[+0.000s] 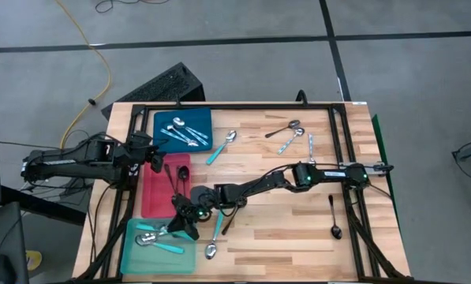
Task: Sort silverware by color (type)
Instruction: Put the light blue spoon into the light blue bin, then put the black spoon into the red bin
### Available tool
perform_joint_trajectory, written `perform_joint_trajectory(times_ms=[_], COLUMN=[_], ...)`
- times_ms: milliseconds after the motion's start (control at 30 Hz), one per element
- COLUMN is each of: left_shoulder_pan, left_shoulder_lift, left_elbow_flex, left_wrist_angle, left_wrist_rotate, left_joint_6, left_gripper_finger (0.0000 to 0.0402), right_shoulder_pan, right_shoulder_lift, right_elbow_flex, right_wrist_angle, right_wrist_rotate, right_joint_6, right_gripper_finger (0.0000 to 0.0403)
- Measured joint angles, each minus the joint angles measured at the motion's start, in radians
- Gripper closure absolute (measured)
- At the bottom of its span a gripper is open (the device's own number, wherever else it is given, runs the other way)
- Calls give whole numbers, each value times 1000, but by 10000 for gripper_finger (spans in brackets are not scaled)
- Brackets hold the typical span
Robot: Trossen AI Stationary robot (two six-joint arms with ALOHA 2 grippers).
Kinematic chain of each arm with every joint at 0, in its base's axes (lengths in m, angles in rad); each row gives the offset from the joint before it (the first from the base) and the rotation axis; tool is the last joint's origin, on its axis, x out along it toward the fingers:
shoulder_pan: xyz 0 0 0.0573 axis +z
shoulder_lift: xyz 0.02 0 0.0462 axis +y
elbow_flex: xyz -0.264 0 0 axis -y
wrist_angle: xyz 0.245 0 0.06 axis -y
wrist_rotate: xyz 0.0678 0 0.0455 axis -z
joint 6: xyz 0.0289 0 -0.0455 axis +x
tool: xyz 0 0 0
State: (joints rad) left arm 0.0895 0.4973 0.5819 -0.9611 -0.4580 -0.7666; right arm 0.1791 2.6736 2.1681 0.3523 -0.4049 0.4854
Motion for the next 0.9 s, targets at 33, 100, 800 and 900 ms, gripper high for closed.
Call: perform_joint_trajectory(times_ms=[33, 100, 800, 900], left_shoulder_pan=[0, 0, 0, 0], left_shoulder_lift=[0, 0, 0, 0], left_elbow_flex=[0, 0, 0, 0], left_wrist_angle=[0, 0, 0, 0], left_wrist_rotate=[0, 0, 0, 0], left_joint_6=[0, 0, 0, 0], left_gripper_finger=[207, 207, 207, 207], right_shoulder_pan=[0, 0, -53, -79], right_shoulder_lift=[0, 0, -77, -118], right_elbow_flex=[0, 0, 2, 1], right_wrist_angle=[0, -1, -35, -108], right_wrist_rotate=[0, 0, -22, -73], right_joint_6=[0, -4, -15, -15], right_gripper_finger=[311, 306, 300, 300])
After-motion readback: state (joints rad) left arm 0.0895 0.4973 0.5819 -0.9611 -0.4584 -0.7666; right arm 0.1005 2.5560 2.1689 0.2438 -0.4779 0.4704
